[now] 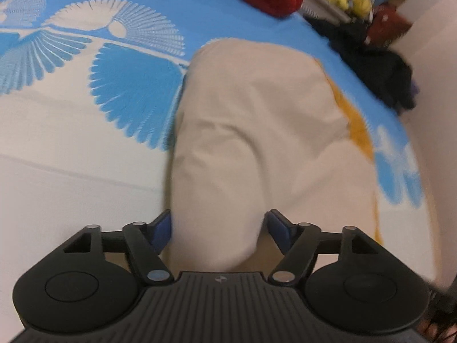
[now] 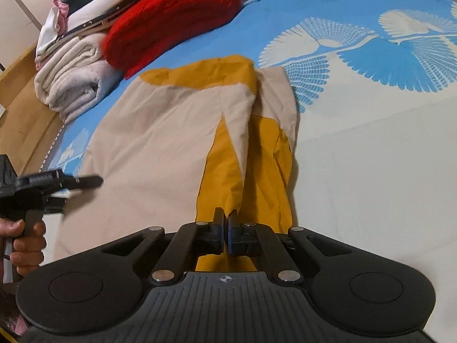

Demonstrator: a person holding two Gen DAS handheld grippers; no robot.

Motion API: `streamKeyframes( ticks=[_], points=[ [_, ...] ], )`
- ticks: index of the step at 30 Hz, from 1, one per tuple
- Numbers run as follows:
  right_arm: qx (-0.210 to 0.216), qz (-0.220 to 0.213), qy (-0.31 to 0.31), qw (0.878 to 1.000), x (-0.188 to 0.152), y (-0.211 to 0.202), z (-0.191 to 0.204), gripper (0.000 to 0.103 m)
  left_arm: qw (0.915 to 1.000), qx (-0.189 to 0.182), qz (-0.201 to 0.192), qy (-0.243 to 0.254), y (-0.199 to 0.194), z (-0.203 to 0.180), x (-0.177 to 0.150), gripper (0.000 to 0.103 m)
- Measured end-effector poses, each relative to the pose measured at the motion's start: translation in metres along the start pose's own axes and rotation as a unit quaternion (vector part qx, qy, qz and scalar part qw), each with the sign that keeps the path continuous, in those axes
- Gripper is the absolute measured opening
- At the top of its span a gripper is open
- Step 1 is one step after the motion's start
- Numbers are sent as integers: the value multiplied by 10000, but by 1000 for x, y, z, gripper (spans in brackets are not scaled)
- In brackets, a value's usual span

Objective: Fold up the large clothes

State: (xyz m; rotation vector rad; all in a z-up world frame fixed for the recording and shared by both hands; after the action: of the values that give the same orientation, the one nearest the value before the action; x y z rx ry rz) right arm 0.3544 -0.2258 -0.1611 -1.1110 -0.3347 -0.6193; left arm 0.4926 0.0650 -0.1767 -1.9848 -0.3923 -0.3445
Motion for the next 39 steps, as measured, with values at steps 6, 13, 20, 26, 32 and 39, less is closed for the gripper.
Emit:
streamKeyframes(
  ticks=[6, 13, 20, 26, 32, 39],
  points=[
    [-135, -2, -224, 9997, -2, -2, 1, 1, 9939, -215, 347, 1029, -23, -18, -27, 77],
    [-354, 52, -15, 9994, -10, -11, -4, 11, 9918, -573, 730, 877, -22, -5, -61, 82],
    [-443, 409, -316, 9977, -32, -14, -4, 2, 9917, -1137, 467, 388, -32, -14, -57, 65],
    [-275, 128, -93, 9995, -19, -29, -8, 2, 9923, -568, 717, 829, -29, -8, -66, 74],
    [-1087, 829, -626, 9886, -43, -8, -24, 2, 9890, -201, 882, 1169, -40, -1, -81, 78],
    [-1836, -667, -1414, 9705, -19, -69, -11, 5, 9612, 823, 24, 2633, -100, -28, -93, 86]
  ],
)
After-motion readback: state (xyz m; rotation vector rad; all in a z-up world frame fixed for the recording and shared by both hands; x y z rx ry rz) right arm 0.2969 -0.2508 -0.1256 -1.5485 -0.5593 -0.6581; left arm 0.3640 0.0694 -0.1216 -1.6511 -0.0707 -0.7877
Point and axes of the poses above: each gripper's, at about its wrist camera, not at the fingertips, and y roughly the way its jaws point, z to its left, x to its top, the point moved 9 cm from there along y, roughly the way its jaws point, and after that the axes turned 4 degrees about -x, right-handed, at the moved point
